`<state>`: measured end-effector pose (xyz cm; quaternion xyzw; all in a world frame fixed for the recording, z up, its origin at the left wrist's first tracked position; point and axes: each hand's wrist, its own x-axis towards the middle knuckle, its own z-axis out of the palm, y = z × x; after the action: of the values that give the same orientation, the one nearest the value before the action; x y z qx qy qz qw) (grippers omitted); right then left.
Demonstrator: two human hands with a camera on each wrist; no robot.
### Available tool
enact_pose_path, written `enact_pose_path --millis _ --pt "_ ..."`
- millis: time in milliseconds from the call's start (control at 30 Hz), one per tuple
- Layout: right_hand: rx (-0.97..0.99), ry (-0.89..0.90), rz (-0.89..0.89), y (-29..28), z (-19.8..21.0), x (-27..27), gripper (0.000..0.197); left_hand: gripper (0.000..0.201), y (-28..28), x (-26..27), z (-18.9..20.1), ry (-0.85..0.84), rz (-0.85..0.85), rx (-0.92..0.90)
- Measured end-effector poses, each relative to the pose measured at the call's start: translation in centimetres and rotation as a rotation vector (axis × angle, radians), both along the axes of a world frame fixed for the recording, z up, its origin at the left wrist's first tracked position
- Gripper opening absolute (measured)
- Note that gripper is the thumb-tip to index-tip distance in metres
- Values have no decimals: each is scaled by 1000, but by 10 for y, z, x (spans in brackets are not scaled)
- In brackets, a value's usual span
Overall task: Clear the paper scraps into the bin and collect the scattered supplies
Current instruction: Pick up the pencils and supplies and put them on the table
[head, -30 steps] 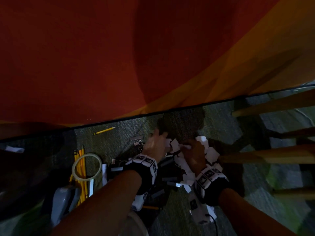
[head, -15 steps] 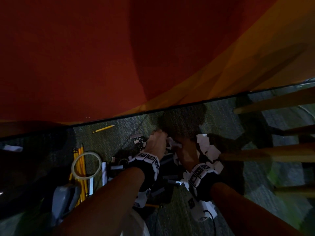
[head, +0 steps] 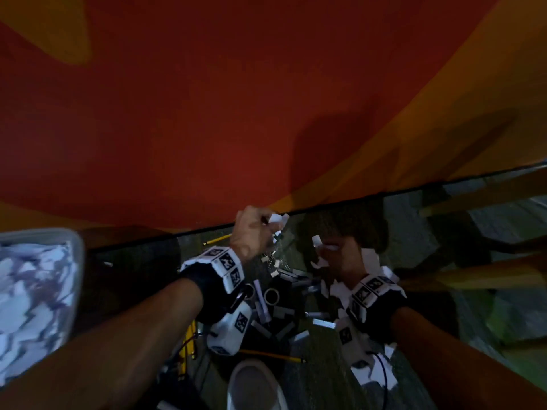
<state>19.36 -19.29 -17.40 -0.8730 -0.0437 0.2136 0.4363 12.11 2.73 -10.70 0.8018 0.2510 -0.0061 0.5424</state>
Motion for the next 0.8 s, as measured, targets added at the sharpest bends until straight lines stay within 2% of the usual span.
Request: enact_pose_path --millis 100,233,333,400,500,667,733,800 --pt "29 -31 9 20 53 0 10 18 28 -24 41 -34 46 14" --pt "143 -122 139 56 131 -10 8 15 66 -64 106 -1 54 50" --pt "151 -166 247 100 176 -19 10 12 92 -103 159 -41 68 57" --pt "98 -260 366 137 209 -32 20 11 112 -138 190 -80 150 70" --pt "84 -299 571 191 254 -63 21 11 144 -194 224 -94 269 136" --pt "-86 -353 1007 273 300 -131 18 31 181 -276 247 -6 428 292" --pt "-184 -368 1148 297 300 -156 15 36 185 -298 239 68 462 314" --pt "-254 -378 1217 316 292 -176 16 32 189 -311 225 162 474 350"
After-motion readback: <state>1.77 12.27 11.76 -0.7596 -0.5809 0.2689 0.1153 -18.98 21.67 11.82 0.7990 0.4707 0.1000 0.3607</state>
